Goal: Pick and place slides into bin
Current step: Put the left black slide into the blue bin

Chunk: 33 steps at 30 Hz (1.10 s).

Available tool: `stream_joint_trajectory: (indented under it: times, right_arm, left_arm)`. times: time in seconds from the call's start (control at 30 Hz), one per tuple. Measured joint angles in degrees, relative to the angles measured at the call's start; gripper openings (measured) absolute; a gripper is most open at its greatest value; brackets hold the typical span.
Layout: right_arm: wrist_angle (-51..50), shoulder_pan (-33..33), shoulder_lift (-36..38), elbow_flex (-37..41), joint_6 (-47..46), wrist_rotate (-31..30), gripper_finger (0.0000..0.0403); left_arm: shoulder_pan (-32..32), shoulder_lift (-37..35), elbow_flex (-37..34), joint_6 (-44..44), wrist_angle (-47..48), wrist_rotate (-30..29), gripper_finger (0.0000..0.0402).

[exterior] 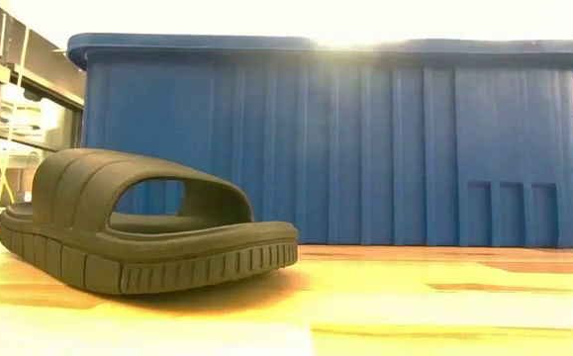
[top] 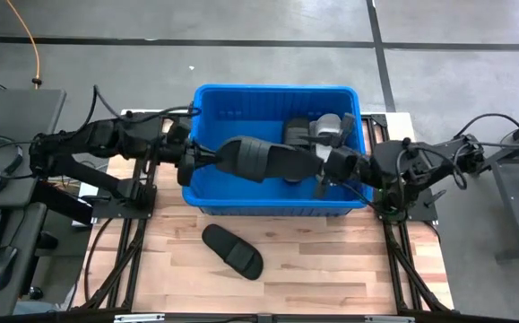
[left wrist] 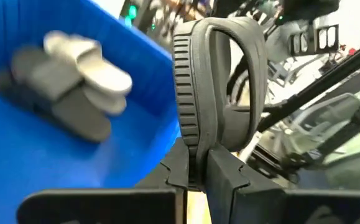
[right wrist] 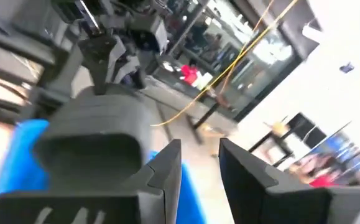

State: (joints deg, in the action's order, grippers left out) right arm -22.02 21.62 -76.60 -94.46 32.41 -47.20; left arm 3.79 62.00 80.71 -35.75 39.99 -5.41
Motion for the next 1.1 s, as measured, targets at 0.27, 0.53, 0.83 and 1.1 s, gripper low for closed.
stream_joint_trajectory:
  times: [0.27, 0.53, 0.83, 1.1]
  right_arm:
    - [-4.3, -1.5, 0.0, -1.4, 18.3, 1.7, 0.0099]
    - [-9.6, -3.0, -0.3, -1.0, 24.9, 9.5, 0.015]
    - [-10.8, -3.2, -4.5, -1.0, 30.4, 11.3, 0.023]
    - [-10.7, -3.1, -7.6, -1.0, 32.2, 9.0, 0.0217]
  left_arm:
    - [5.8, 1.4, 0.0, -8.0, 2.5, 7.7, 0.0016]
    - [10.0, 4.3, 0.0, -12.8, 2.0, 16.8, 0.0024]
    - [11.7, 5.9, 0.0, -15.7, 0.0, 26.9, 0.0019]
    - [11.7, 6.0, 0.0, -16.8, 0.5, 28.4, 0.0023]
